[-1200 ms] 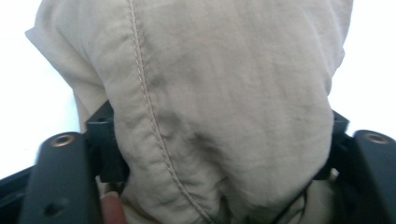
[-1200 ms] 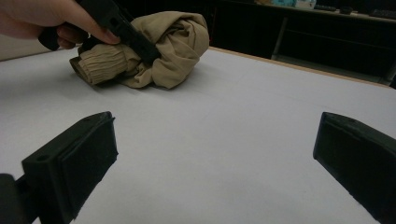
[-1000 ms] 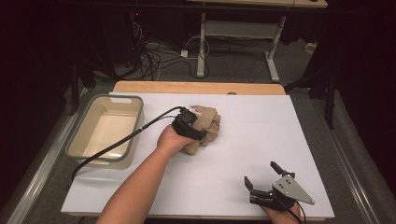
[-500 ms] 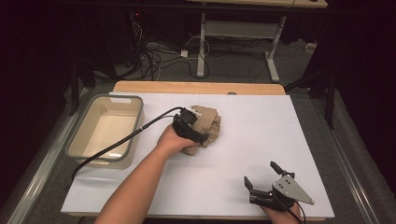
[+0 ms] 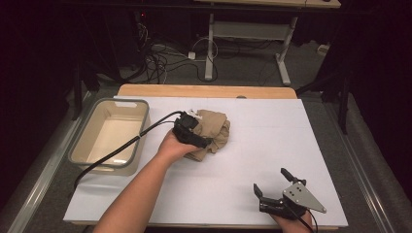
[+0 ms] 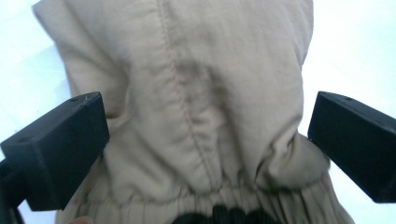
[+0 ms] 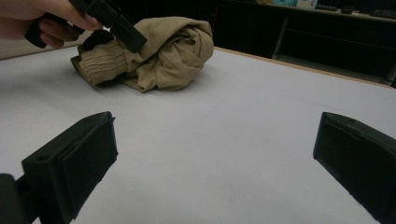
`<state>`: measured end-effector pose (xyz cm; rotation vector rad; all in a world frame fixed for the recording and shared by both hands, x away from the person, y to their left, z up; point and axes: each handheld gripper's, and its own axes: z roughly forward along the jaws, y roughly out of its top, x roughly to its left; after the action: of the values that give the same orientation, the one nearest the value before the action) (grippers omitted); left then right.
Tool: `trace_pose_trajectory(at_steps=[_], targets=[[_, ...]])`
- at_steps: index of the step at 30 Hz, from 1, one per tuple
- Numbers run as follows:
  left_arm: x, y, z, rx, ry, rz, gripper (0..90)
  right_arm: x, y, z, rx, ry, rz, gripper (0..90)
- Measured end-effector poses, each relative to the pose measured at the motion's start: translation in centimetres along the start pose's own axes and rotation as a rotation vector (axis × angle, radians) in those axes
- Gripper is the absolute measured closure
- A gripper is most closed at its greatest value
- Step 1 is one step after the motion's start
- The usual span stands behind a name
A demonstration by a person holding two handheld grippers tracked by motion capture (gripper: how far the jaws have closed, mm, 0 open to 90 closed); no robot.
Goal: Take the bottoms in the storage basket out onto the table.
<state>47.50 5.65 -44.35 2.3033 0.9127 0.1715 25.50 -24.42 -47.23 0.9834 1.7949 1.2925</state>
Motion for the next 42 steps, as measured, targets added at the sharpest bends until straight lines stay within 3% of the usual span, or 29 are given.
trace_pose_trajectory(at_steps=[9, 13, 22, 32, 34, 42], targets=[[0.3, -0.3, -0.8, -0.040, -0.019, -0.025, 0.0, 0.0, 0.0, 0.0, 0.001, 0.000, 0.001, 0.5], [0.6, -0.9, -1.5, -0.060, 0.002, -0.035, 0.0, 0.0, 0.0, 0.0, 0.001, 0.002, 0.000, 0.6], [0.9, -2.7, -3.3, -0.121, -0.029, -0.035, 0.0, 0.2, 0.0, 0.1, 0.001, 0.008, -0.003, 0.5], [1.0, -6.1, -4.7, -0.188, -0.051, -0.057, 0.0, 0.3, 0.0, 0.2, 0.004, 0.011, -0.007, 0.5], [0.8, -6.8, -5.0, -0.222, -0.044, -0.052, 0.0, 0.3, 0.0, 0.2, 0.005, 0.012, -0.006, 0.6], [0.3, -9.4, -5.5, -0.268, -0.027, -0.046, 0.0, 0.4, 0.0, 0.2, 0.005, 0.013, -0.006, 0.5]])
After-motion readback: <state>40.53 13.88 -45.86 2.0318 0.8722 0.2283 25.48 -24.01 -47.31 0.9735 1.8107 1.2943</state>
